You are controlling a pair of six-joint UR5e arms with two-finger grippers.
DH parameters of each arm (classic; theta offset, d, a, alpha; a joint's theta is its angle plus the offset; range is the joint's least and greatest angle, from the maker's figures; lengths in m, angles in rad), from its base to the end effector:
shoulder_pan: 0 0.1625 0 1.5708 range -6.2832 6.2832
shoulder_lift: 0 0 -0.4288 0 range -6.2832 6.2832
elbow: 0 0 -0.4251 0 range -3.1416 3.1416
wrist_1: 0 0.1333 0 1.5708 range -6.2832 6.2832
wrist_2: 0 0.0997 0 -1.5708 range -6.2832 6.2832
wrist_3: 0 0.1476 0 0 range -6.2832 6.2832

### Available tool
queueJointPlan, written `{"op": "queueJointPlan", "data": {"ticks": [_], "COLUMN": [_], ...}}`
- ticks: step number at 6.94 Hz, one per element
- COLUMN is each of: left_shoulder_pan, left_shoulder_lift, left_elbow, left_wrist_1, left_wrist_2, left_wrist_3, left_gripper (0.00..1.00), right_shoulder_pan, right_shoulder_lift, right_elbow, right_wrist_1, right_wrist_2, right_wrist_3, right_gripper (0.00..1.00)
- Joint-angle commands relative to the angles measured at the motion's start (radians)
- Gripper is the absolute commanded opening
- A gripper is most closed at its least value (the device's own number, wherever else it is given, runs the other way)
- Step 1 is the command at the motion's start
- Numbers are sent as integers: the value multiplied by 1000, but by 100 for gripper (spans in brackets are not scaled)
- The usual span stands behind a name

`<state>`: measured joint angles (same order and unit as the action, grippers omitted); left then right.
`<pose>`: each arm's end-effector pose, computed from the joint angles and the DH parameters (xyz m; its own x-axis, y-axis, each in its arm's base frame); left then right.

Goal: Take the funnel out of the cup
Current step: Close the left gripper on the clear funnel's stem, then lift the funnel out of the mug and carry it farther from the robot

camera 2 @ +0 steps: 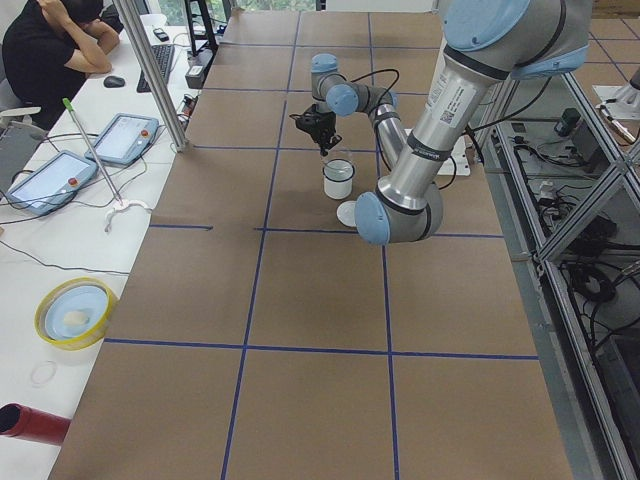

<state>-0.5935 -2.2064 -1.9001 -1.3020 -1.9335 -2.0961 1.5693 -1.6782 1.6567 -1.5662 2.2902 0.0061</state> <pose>0.5032 -0.4371 0.2001 0.3827 -0.8238 -0.4183 0.6082 0.5654 -0.5571 0.0353 -0.4769 0.7107 0.7522 0.0161 0.6587 -0.0031 0.9998 -0.0209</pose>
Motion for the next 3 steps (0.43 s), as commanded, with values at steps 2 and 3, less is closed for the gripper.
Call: {"op": "queueJointPlan", "data": {"ticks": [2,3], "left_shoulder_pan": [-188,-240], "left_shoulder_lift": [-74,-62], "left_elbow": [-74,-71], "left_wrist_1": [70,37], "left_wrist_2": [-4,2], "left_wrist_3": [7,33], "left_gripper": [0,0], "right_shoulder_pan": [0,0], "right_shoulder_lift": [0,0], "right_elbow": [0,0], "right_wrist_1": [0,0], "right_wrist_2": [0,0], "right_wrist_3": [0,0], "right_gripper": [100,100]}}
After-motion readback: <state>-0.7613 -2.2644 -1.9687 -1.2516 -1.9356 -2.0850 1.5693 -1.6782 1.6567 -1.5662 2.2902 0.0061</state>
